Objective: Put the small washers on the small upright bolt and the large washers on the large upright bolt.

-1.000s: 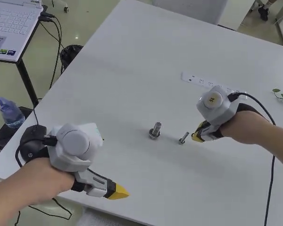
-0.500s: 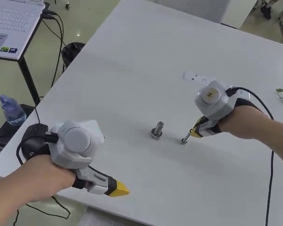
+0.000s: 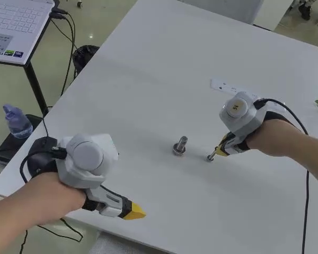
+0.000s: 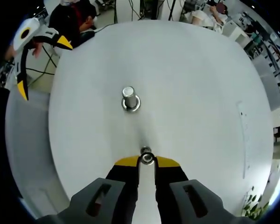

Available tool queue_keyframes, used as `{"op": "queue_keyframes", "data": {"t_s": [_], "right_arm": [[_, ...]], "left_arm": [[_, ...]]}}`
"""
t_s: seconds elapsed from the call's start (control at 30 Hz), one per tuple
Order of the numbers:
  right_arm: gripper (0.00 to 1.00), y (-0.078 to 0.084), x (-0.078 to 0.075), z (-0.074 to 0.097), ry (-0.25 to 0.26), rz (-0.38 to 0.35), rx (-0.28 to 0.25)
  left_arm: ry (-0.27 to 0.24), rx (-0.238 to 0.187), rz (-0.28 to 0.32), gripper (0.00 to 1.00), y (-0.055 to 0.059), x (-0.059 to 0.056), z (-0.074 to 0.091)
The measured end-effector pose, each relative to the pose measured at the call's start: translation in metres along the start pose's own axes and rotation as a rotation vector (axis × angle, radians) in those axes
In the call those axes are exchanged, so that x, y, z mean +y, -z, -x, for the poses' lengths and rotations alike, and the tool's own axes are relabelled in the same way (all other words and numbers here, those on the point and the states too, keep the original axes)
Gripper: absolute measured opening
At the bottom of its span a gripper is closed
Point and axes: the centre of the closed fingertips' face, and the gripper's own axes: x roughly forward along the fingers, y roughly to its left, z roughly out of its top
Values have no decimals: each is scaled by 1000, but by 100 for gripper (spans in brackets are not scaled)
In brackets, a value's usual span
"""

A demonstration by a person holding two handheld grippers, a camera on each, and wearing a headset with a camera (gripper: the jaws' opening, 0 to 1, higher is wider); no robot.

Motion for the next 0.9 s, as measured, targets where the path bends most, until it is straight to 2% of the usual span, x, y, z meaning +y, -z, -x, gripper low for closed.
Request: {"op": "queue_keyframes", "data": {"t_s": [0.43,0.9], "right_arm": [[12,1,0,-9,-14,0,14],[12,8,2,-28,-26,19,30]], "left_arm": [[9,11,3,93,4,0,-1],[3,-1,0,90,-1,4,-1]]}}
